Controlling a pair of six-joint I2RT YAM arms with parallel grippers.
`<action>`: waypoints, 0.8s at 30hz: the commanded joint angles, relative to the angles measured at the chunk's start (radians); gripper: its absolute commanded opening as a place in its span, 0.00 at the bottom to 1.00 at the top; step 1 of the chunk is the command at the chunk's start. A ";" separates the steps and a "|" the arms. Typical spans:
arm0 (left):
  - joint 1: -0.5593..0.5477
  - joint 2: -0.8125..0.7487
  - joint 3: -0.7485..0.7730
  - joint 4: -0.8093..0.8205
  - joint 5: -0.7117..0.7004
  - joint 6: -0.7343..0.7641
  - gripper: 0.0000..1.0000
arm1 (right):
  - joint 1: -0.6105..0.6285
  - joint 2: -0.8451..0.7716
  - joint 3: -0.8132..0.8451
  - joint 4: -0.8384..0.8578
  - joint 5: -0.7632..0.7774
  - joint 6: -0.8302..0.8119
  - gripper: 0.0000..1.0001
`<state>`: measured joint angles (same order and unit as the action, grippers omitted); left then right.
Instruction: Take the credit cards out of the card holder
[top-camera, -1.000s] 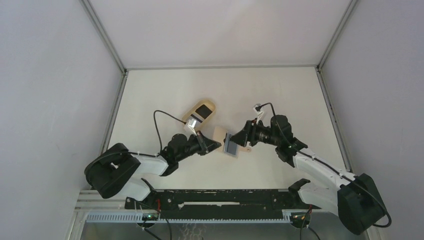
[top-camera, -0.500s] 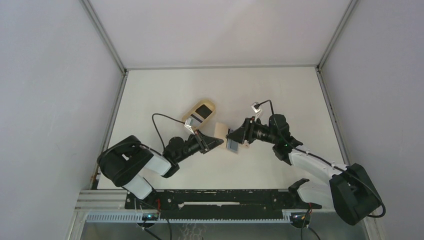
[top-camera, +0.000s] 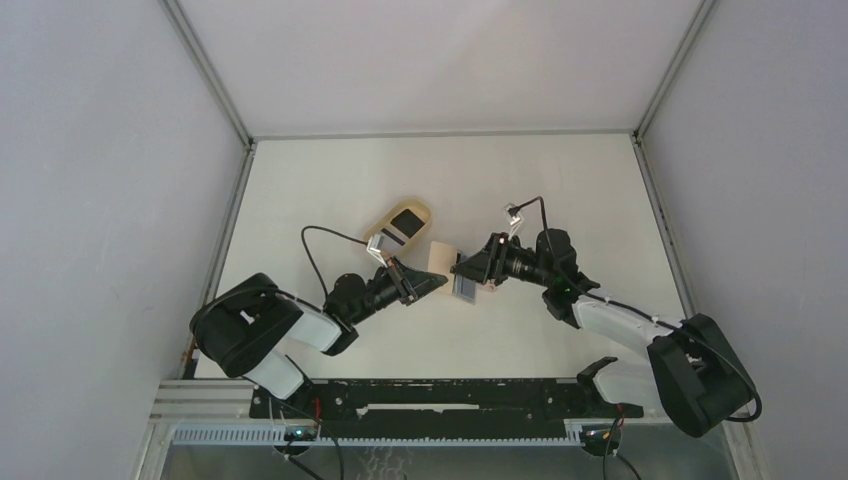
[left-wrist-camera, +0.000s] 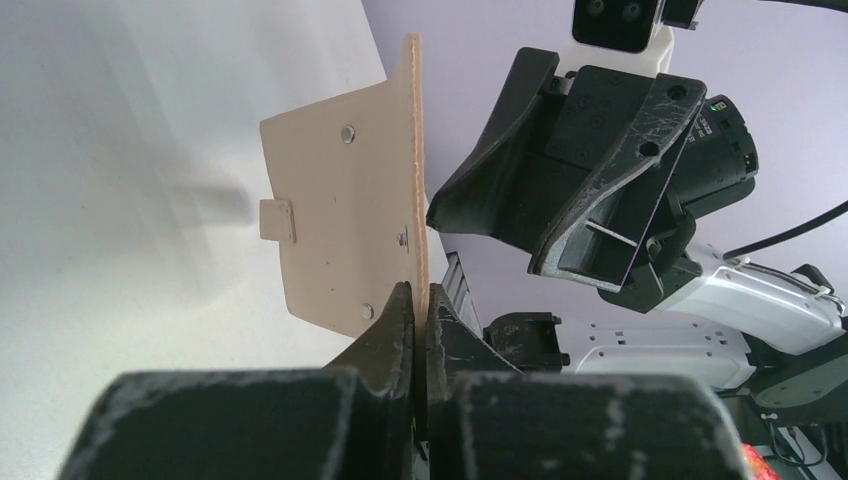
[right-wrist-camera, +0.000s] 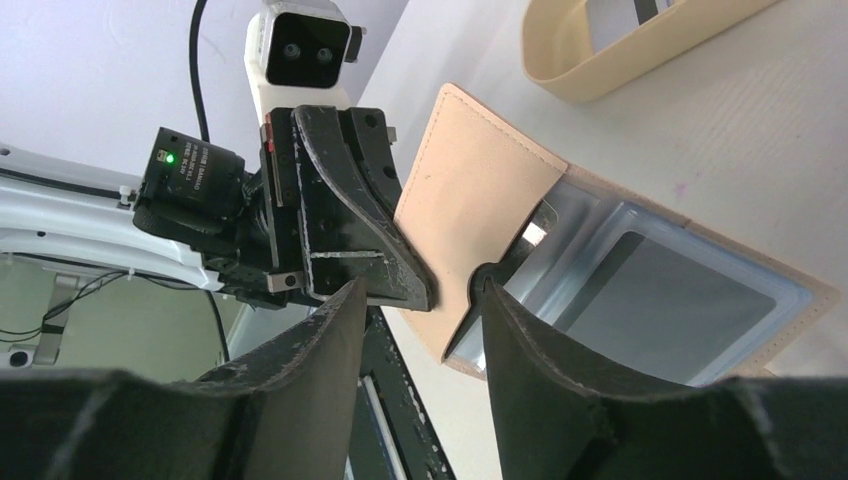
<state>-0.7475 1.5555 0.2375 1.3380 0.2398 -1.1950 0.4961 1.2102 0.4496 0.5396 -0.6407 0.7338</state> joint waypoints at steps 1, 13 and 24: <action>0.006 -0.017 0.018 0.082 0.011 -0.010 0.00 | -0.003 0.013 0.003 0.099 -0.024 0.038 0.53; 0.012 -0.035 0.012 0.083 0.000 -0.005 0.00 | 0.000 0.014 0.003 0.056 0.006 0.023 0.54; 0.019 -0.050 0.011 0.084 0.012 -0.002 0.00 | 0.009 0.048 0.006 0.079 0.010 0.046 0.54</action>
<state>-0.7357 1.5257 0.2375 1.3510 0.2398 -1.1973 0.4984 1.2503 0.4496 0.5648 -0.6350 0.7643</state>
